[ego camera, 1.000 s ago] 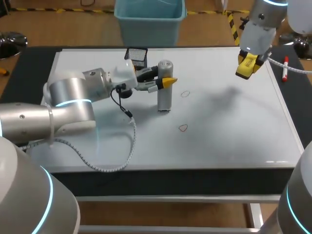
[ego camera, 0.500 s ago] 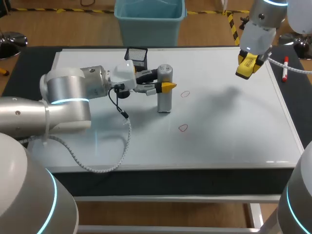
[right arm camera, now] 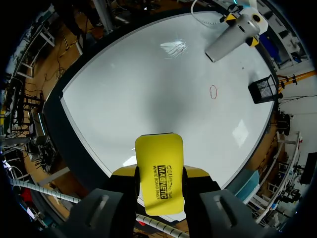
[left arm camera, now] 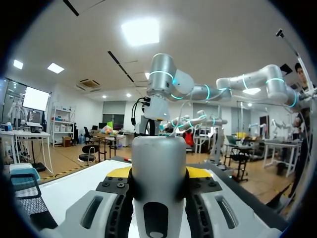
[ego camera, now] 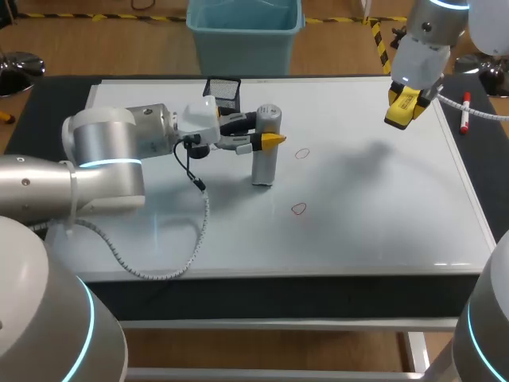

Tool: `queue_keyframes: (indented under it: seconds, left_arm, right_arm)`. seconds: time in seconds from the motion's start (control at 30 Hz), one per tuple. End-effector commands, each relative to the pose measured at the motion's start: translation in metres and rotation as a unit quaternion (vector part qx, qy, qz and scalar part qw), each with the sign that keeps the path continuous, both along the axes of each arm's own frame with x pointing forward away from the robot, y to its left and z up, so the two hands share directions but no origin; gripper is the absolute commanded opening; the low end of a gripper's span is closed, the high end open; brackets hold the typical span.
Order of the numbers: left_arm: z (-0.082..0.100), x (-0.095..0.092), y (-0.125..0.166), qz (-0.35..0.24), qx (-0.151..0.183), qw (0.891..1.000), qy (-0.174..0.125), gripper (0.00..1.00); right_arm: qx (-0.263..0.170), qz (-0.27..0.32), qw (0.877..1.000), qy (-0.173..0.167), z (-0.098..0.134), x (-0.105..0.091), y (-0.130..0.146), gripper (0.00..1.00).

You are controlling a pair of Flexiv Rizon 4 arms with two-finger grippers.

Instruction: Pick up the inspection probe, press it on each red-marked spot on the whiteboard one by one, put down the probe, pick up the eraser, and wipe off all the red marks.

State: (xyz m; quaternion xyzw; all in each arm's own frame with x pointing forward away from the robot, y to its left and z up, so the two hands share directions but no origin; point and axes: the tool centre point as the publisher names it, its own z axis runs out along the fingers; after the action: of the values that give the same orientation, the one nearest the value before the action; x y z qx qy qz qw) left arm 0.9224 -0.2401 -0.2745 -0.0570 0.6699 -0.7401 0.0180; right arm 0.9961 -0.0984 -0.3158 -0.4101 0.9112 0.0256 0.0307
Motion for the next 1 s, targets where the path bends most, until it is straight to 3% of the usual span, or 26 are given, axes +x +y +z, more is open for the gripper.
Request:
queue_keyframes:
  seconds: [0.03, 0.43, 0.8, 1.0]
  left_arm:
    - [0.001, 0.0, 0.0, 0.0, -0.001, 1.0, 0.0, 0.0]
    - [0.002, 0.0, 0.001, 0.0, -0.002, 1.0, -0.002, 0.0]
    - [0.034, 0.003, 0.01, 0.015, -0.023, 0.999, -0.046, 0.0]
    - [0.041, 0.004, 0.03, 0.029, -0.023, 0.998, -0.055, 0.0]
  right_arm:
    - [-0.002, 0.001, 1.0, 0.001, 0.001, 0.001, 0.0, 0.0]
    - [-0.002, 0.001, 1.0, 0.001, 0.001, 0.001, 0.0, 0.0]
    - [-0.002, 0.001, 1.0, 0.001, 0.001, 0.001, 0.0, 0.0]
    - [-0.002, 0.001, 1.0, 0.001, 0.001, 0.001, 0.0, 0.0]
